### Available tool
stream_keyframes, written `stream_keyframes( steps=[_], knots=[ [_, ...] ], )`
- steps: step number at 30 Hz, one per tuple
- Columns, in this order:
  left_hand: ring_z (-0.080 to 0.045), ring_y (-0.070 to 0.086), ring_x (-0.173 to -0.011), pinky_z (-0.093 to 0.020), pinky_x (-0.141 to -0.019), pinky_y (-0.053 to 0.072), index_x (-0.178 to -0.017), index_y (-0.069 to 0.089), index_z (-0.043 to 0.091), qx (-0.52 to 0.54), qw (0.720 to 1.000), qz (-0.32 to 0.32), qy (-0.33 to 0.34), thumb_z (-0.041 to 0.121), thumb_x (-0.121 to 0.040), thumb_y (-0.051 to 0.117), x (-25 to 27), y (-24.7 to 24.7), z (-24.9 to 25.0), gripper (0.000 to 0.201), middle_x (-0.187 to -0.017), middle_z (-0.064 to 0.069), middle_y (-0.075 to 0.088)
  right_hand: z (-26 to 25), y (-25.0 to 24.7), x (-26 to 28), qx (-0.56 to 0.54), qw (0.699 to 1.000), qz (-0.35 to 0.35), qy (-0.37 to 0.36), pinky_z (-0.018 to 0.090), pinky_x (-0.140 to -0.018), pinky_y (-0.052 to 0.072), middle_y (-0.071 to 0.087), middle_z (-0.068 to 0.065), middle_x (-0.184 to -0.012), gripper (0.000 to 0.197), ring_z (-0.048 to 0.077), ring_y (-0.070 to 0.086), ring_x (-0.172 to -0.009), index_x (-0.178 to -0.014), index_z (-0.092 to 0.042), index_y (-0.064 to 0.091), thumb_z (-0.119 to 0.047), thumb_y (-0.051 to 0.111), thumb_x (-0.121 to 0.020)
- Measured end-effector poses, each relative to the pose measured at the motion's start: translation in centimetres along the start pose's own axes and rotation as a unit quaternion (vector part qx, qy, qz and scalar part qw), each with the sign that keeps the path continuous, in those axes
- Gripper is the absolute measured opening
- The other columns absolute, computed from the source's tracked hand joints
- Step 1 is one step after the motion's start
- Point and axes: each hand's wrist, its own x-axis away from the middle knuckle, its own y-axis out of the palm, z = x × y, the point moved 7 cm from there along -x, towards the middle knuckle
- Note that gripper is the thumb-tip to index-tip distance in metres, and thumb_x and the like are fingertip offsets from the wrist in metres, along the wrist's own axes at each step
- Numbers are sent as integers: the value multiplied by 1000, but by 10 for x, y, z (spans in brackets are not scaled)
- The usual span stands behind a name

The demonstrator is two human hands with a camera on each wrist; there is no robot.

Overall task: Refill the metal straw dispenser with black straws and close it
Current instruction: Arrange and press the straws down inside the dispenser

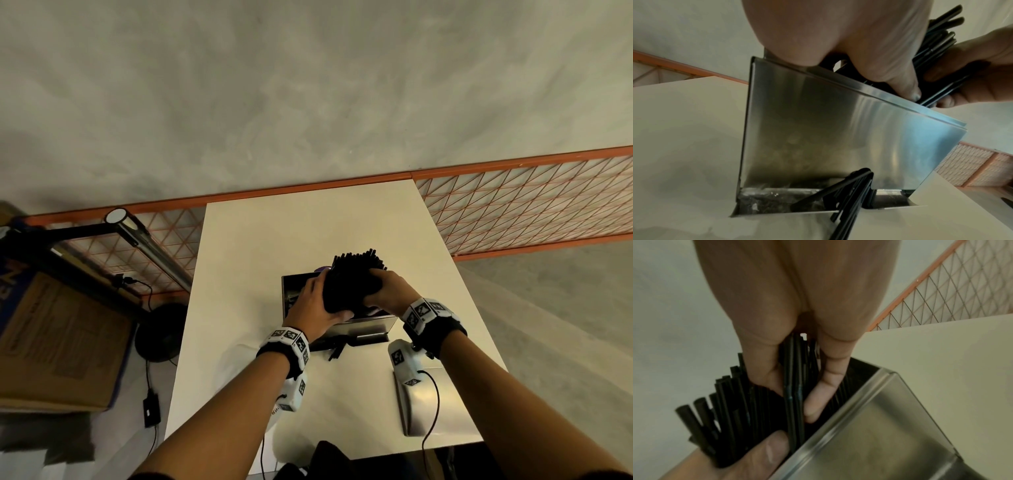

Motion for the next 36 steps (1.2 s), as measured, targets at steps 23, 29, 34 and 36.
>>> stream_keyframes(
  steps=[23,29,34,36],
  knots=[
    [-25,41,-144,-43,-116,43,-161,17,25,11,999,-22,29,57,-69,87,-2,5,3,120,-160,-4,31,3,3,16,-241,970,34,5,33,-65,59,69,9,-89,33,29,72,-78,-98,-15,63,7,72,-74],
    [-25,45,-141,-44,-114,45,-160,23,23,8,999,36,18,47,-74,88,-8,-6,6,110,-155,-4,40,-9,-19,21,-407,911,65,-3,56,-73,59,65,15,-88,21,35,72,-77,-97,-1,61,12,66,-81],
    [-27,54,-126,-46,-97,56,-158,27,27,-77,994,56,50,30,-79,83,-6,-8,6,97,-138,-5,48,-5,-4,22,-435,896,70,46,56,-74,59,65,24,-108,21,38,71,-91,-108,1,57,3,63,-87],
    [-28,53,-126,-47,-97,55,-156,29,31,-85,993,62,59,22,-80,80,-3,-9,3,92,-136,-5,48,-3,5,25,-404,911,62,54,51,-68,61,67,21,-108,21,34,72,-86,-112,-6,56,-10,61,-92]
  ],
)
